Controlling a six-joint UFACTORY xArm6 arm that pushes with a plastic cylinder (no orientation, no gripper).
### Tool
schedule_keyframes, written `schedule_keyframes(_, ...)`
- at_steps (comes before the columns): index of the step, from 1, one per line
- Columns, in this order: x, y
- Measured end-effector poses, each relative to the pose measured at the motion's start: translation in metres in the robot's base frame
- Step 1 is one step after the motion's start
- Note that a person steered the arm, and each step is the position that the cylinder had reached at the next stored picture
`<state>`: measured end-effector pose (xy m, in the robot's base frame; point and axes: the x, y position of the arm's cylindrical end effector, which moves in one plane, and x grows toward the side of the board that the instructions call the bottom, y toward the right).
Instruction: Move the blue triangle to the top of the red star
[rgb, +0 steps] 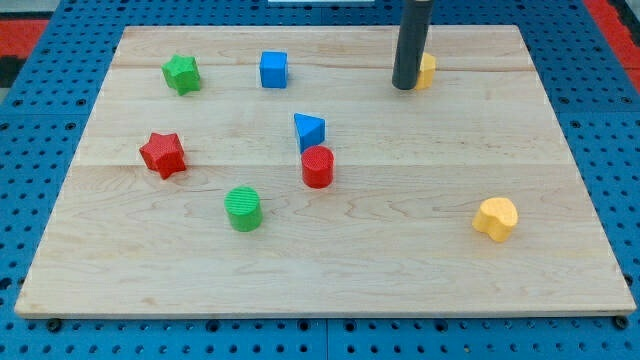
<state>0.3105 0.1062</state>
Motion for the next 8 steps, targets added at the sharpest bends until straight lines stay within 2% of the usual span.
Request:
schedule_keyframes(2, 0.039, -0.002)
schedule_keyframes(3, 0.058, -0.035)
schedule_keyframes(4, 0.082, -0.092)
schedule_keyframes(5, 0.085, -0.177)
schedule_keyframes(6, 0.091, -0.227)
schedule_keyframes(7, 0.110, -0.194)
schedule_keyframes(8, 0.146, -0.216)
